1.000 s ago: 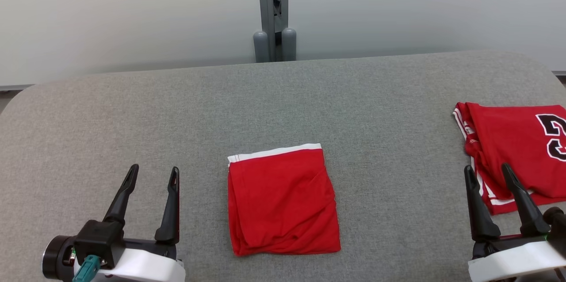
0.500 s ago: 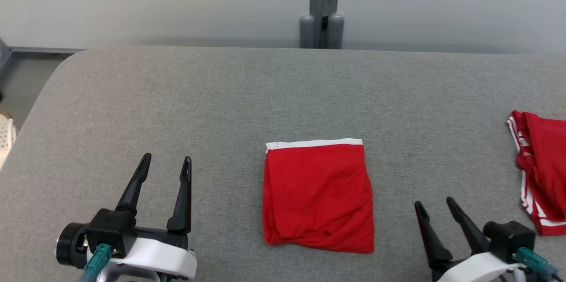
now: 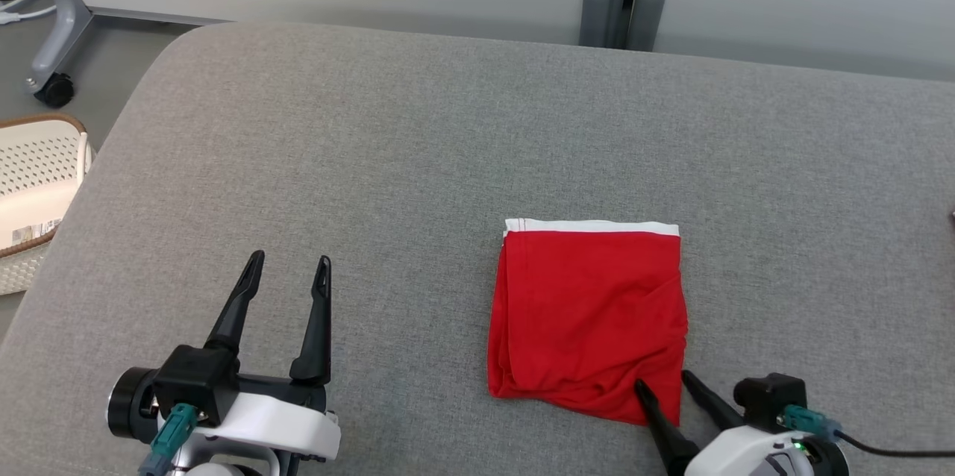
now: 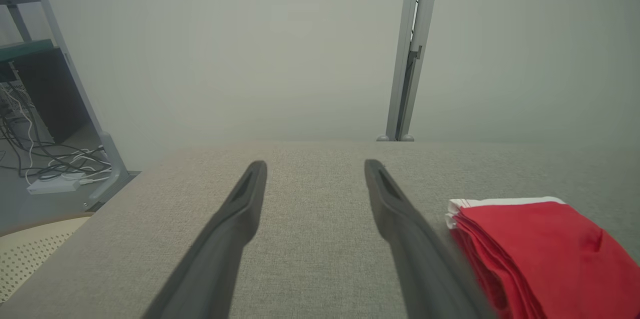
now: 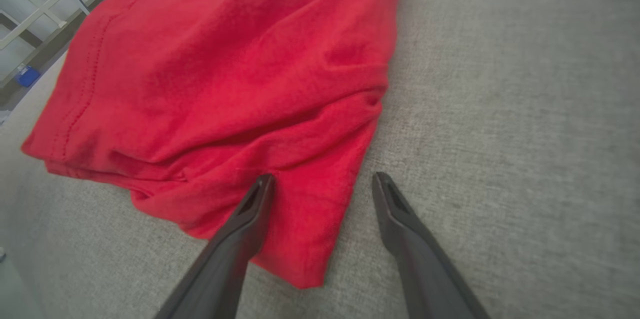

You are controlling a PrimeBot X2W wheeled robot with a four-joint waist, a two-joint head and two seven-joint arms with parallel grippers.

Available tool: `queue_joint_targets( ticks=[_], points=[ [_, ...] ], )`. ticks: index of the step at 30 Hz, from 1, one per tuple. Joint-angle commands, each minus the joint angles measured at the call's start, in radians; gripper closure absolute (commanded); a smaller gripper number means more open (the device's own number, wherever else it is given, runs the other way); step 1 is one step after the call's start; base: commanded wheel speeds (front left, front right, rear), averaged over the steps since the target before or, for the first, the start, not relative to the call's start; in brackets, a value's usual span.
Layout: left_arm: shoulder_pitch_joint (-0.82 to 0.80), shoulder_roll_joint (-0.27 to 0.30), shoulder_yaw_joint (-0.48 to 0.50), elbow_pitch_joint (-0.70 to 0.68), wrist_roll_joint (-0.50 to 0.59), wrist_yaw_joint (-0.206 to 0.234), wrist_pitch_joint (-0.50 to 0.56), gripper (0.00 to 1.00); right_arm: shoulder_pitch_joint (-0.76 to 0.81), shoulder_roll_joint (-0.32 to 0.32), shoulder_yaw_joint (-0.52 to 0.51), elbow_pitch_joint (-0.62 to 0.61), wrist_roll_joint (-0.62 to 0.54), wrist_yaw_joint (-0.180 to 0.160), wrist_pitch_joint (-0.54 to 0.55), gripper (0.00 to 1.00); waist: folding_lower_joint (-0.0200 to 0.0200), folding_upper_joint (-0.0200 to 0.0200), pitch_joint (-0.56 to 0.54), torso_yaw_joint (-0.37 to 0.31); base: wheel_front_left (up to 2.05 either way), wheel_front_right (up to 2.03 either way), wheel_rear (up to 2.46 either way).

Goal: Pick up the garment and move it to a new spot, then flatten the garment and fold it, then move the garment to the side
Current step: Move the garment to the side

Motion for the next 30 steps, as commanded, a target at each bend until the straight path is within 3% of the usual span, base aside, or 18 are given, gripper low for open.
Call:
queue_joint_targets(
  ticks=[1, 2, 3, 4, 14, 23, 30],
  points=[
    [-0.025, -0.002, 0.004, 0.004, -0.004, -0.004, -0.009, 0.00, 0.000, 0.002, 0.025, 0.030, 0.016, 0.002, 0.038, 0.24, 0.0000, 0.0000, 0.005, -0.003, 0.00, 0.00, 0.00],
    [-0.026, -0.002, 0.005, 0.007, -0.005, -0.003, -0.009, 0.00, -0.006, 0.004, 0.037, 0.030, 0.020, 0.002, 0.044, 0.55, 0.0000, 0.0000, 0.007, -0.006, 0.00, 0.00, 0.00],
    [-0.027, -0.003, 0.004, 0.010, -0.007, -0.003, -0.012, 0.00, -0.011, 0.004, 0.037, 0.026, 0.026, 0.002, 0.038, 0.70, 0.0000, 0.0000, 0.008, -0.009, 0.00, 0.00, 0.00],
    [-0.027, -0.004, 0.004, 0.013, -0.008, -0.006, -0.014, 0.00, -0.015, 0.003, 0.037, 0.026, 0.031, 0.002, 0.042, 1.00, 0.0000, 0.0000, 0.009, -0.012, 0.00, 0.00, 0.00],
    [-0.044, 0.003, 0.006, 0.011, -0.009, -0.008, -0.028, 0.00, -0.028, -0.015, 0.024, -0.068, 0.016, 0.001, 0.070, 1.00, 0.0000, 0.0000, 0.029, -0.098, 0.00, 0.00, 0.00],
    [-0.089, 0.033, 0.015, -0.023, -0.002, -0.019, -0.024, 0.00, -0.053, -0.111, -0.021, -0.179, -0.055, 0.001, 0.125, 1.00, 0.0000, 0.0000, 0.119, -0.311, 0.00, 0.00, 0.00],
    [-0.145, 0.070, 0.012, -0.060, 0.018, -0.028, 0.008, 0.00, -0.122, -0.136, -0.036, -0.194, -0.061, 0.001, 0.097, 1.00, 0.0000, 0.0000, 0.190, -0.478, 0.00, 0.00, 0.00]
  ],
)
